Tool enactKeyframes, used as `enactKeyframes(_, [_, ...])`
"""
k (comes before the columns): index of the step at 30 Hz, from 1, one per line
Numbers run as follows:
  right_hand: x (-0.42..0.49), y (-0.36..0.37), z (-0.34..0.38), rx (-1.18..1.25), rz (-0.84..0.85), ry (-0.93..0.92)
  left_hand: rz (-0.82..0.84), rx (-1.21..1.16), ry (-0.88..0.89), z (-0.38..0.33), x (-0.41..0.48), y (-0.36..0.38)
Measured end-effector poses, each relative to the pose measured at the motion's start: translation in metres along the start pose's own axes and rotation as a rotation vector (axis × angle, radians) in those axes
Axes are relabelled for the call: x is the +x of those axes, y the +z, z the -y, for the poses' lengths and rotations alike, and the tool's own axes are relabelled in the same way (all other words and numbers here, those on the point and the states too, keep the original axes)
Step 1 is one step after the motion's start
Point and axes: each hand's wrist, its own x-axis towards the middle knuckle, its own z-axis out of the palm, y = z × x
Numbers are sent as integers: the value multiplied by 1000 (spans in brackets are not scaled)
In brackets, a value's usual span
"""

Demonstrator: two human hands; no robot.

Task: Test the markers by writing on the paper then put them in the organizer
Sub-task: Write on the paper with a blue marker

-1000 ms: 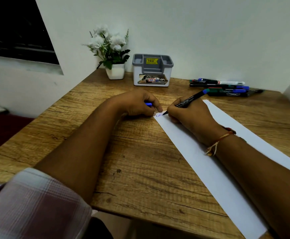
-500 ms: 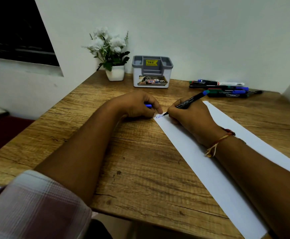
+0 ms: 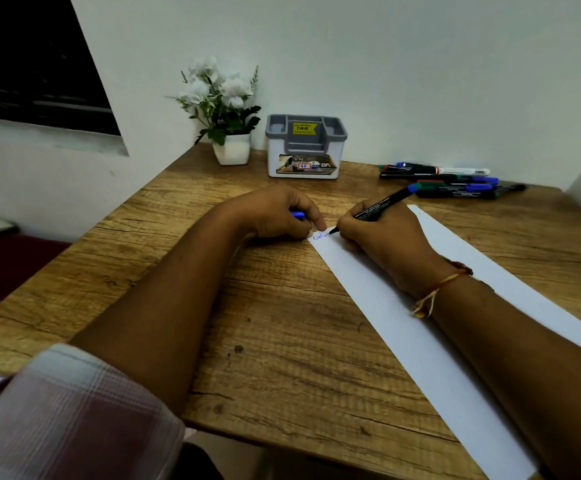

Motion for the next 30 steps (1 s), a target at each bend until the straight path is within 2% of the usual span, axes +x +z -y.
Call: enactKeyframes(30, [-3, -1, 3, 12, -45, 38, -1, 0, 4, 1, 0, -1])
